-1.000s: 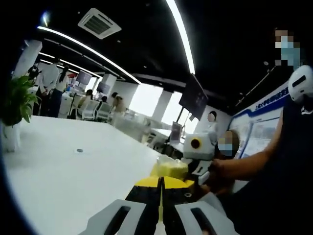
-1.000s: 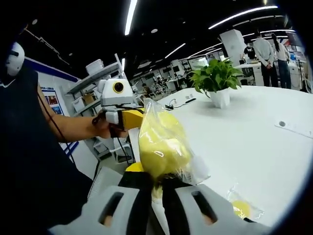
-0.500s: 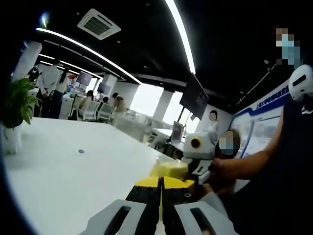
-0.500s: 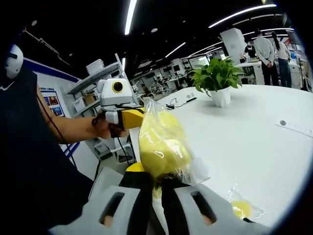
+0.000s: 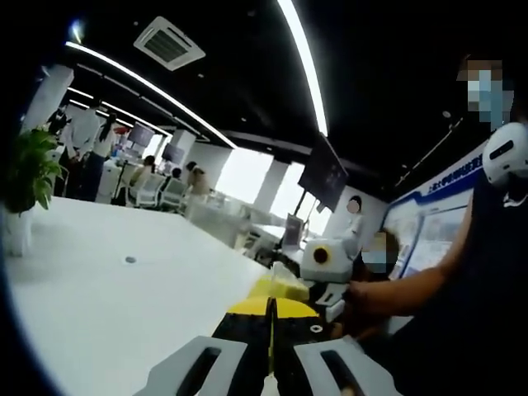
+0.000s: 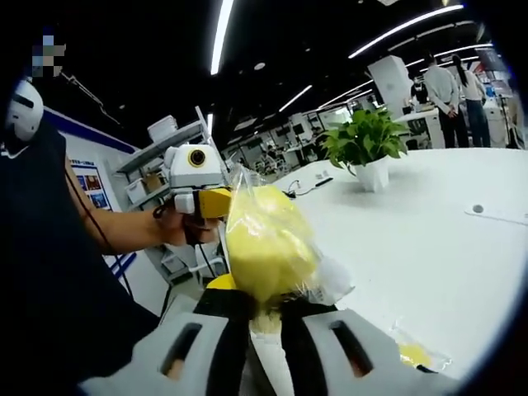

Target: Compare the silicone blocks by pressing each to a similar depth, holding the contact briefly, and releasing to observe deformation and rebound differences across the visible hardness samples.

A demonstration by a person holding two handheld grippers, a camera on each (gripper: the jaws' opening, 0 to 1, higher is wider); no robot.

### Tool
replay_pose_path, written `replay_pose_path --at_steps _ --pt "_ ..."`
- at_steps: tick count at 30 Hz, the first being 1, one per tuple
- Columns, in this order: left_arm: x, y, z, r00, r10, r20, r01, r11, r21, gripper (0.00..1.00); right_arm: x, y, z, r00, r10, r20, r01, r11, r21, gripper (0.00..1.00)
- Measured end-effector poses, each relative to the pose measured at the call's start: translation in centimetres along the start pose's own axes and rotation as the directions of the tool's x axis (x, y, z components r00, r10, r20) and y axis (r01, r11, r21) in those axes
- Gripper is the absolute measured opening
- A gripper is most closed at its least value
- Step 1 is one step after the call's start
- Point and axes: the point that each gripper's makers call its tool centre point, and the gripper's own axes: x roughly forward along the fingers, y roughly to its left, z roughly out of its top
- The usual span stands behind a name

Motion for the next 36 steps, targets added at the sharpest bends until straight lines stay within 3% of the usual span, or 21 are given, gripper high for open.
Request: replay_pose_path --at_steps 7,11,15,26,36 --pt "0.8 -0.8 0.2 1.000 -0.022 -0.005 0.022 1.000 0.007 0.00 0.2 -0.3 -0.2 1.000 -0.029 0.012 0.029 1.000 -0.010 0.52" --pt "0.9 -0.8 0.3 0.999 -0.034 -0.008 0.034 0.999 0.003 0.00 -0.2 -0.9 0.2 0.997 -0.057 0.051 0.057 0.998 -0.002 0.72" --pt "1.0 -0.6 0.2 1.000 -0.029 -0.012 0.029 1.000 -0.001 0.00 -0.8 -2.4 0.5 0.988 -0.131 0.081 0.132 0.991 -0.005 0.95" --pt "0.8 -0.2 0.6 1.000 -0.013 0.005 0.013 1.000 -0.022 0.00 -3.7 -4.4 1.5 0.960 -0.250 0.126 0.260 0.964 -0.062 0.96" --pt "0.3 1.5 0.8 0.997 0.062 0.035 -0.060 0.996 -0.065 0.00 -7.4 -6.9 0.2 0.918 -0.380 0.115 0.390 0.917 -0.088 0.96"
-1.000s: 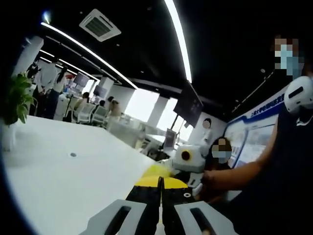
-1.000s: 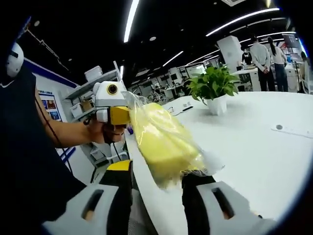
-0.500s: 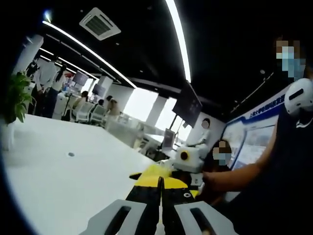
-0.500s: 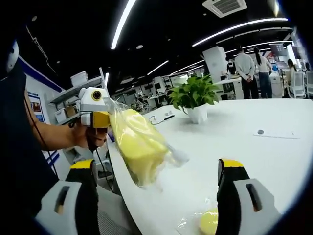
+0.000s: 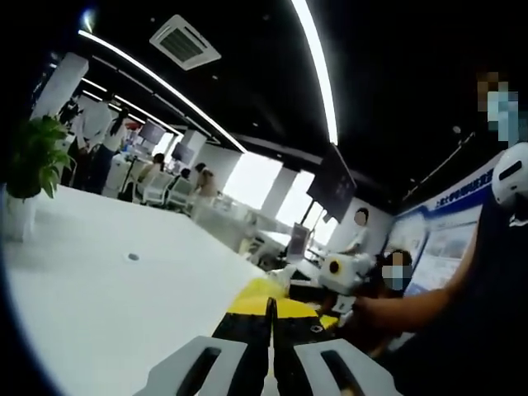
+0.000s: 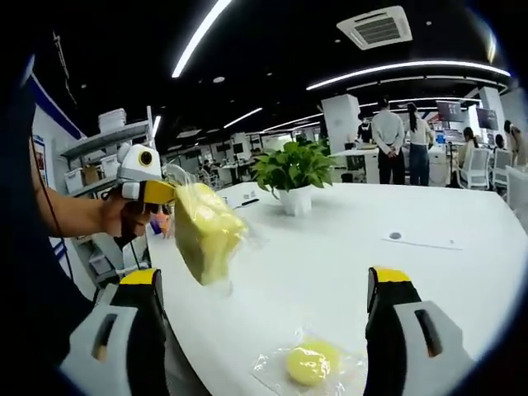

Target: Compare the silicone blocks by pressing each to a similar depth, holding the contact briefly, and releasing to observe deformation and rebound differences across the visible hardness samples.

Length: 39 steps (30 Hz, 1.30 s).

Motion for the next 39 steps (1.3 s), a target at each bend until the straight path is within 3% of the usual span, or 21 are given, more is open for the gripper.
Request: replay_pose_path --at_steps 5,12,20,39 --pt "-0.3 0.8 0.1 0.999 0.028 0.026 -0.027 0.999 -0.045 0.00 -1.6 -2.1 -1.8 0.997 -0.078 -0.010 0.077 0.996 -0.042 0.96" --pt "-0.5 1.7 -0.7 0.998 0.058 0.031 -0.055 0.995 -0.081 0.00 -3.9 -4.0 -5.2 0.988 -0.145 -0.045 0.145 0.989 -0.005 0.96" --pt "-0.4 3.0 -1.7 0.996 0.080 0.044 -0.074 0.988 -0.138 0.00 -6.3 -5.9 -7.7 0.967 -0.234 -0.097 0.234 0.972 -0.014 0.96" --pt "-0.1 4.1 -4.7 0.996 0.088 0.010 -0.084 0.972 -0.219 0.00 -7.9 -5.7 -9.3 0.952 -0.281 -0.123 0.284 0.959 0.011 0.96"
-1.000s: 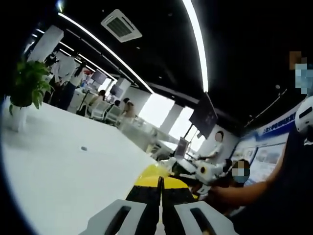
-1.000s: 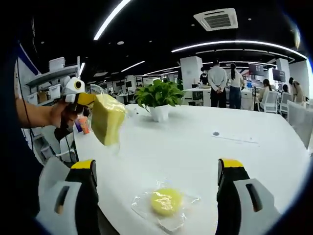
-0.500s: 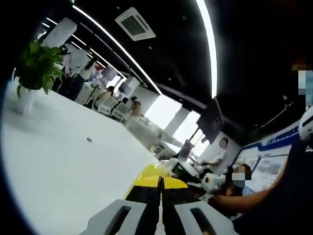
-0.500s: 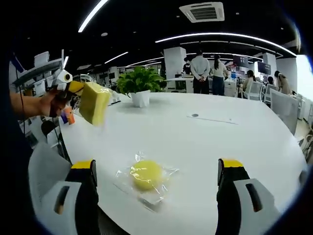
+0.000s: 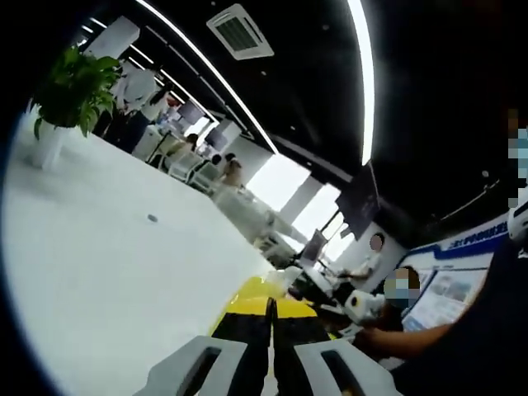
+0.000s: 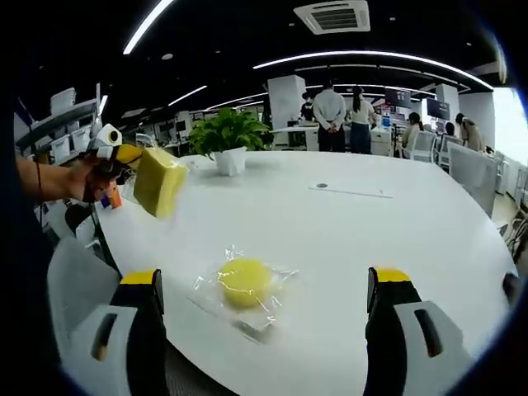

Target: Compare the silicone blocks by pressing each to a similar depth, holding the contact briefly, and releasing to observe deformation and rebound differences across the visible hardness samples.

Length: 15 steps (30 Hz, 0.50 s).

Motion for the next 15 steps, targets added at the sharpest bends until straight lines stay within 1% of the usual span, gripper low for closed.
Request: replay_pose_path --at_steps 5,8,9,14,15 --pt "0.0 0.2 -0.2 1.000 0.004 -0.001 -0.004 1.000 -0.021 0.00 0.1 0.2 -0.2 1.000 -0.001 0.002 0.001 1.000 -0.022 0.96" --pt "-0.1 0.5 -0.6 1.000 0.006 -0.004 -0.007 0.999 -0.035 0.00 0.3 0.7 0.2 0.999 0.023 0.023 -0.023 0.999 -0.030 0.96" --pt "-0.1 0.7 -0.8 1.000 0.007 -0.004 -0.007 0.999 -0.042 0.00 0.4 1.1 0.2 0.999 0.036 0.030 -0.034 0.998 -0.045 0.96" --pt "-0.3 1.6 -1.3 1.000 0.018 0.002 -0.017 0.996 -0.085 0.00 0.8 1.5 -1.1 0.998 0.056 -0.017 -0.057 0.995 -0.077 0.97" --pt "-0.3 1.8 -1.3 1.000 0.018 0.004 -0.018 0.995 -0.094 0.00 0.8 1.5 -1.2 0.998 0.055 -0.017 -0.056 0.995 -0.078 0.97"
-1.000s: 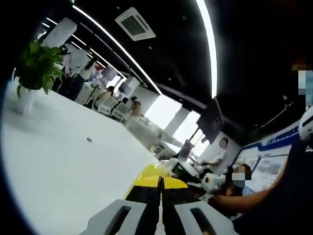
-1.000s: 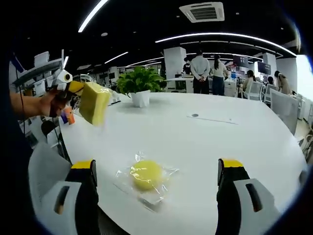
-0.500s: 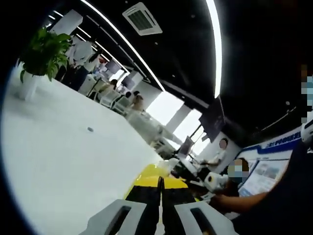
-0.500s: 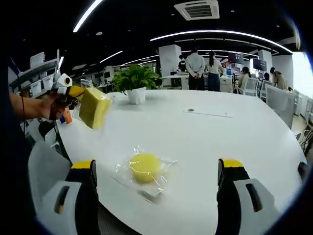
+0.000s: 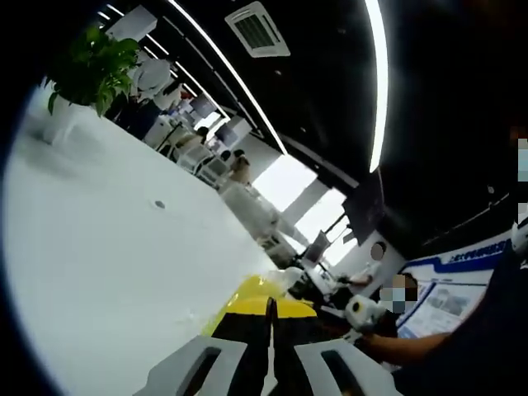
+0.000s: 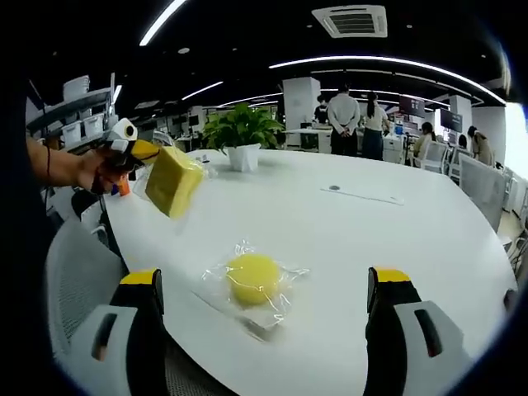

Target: Compare the silicone blocks by pressing each to a similar depth, holding the contact briefly, and releasing to observe deformation and rebound differences across the visible hardness samples.

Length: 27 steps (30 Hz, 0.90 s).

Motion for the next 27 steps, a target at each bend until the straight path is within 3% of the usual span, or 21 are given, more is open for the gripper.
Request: replay_pose_path --at_steps 11,15,27 --pt "-0.4 2.6 -0.9 0.999 0.035 0.016 -0.033 0.996 -0.078 0.00 -0.4 -1.4 -1.2 0.998 -0.050 -0.031 0.051 0.999 0.005 0.96" --pt "-0.6 3.3 -1.5 0.999 0.046 0.014 -0.044 0.992 -0.115 0.00 -0.9 -1.8 -2.1 0.997 -0.077 -0.030 0.078 0.996 0.046 0.96" --pt "-0.7 4.3 -1.7 0.998 0.064 0.021 -0.060 0.985 -0.161 0.00 -0.8 -1.8 -2.2 0.995 -0.093 -0.023 0.094 0.995 0.043 0.96"
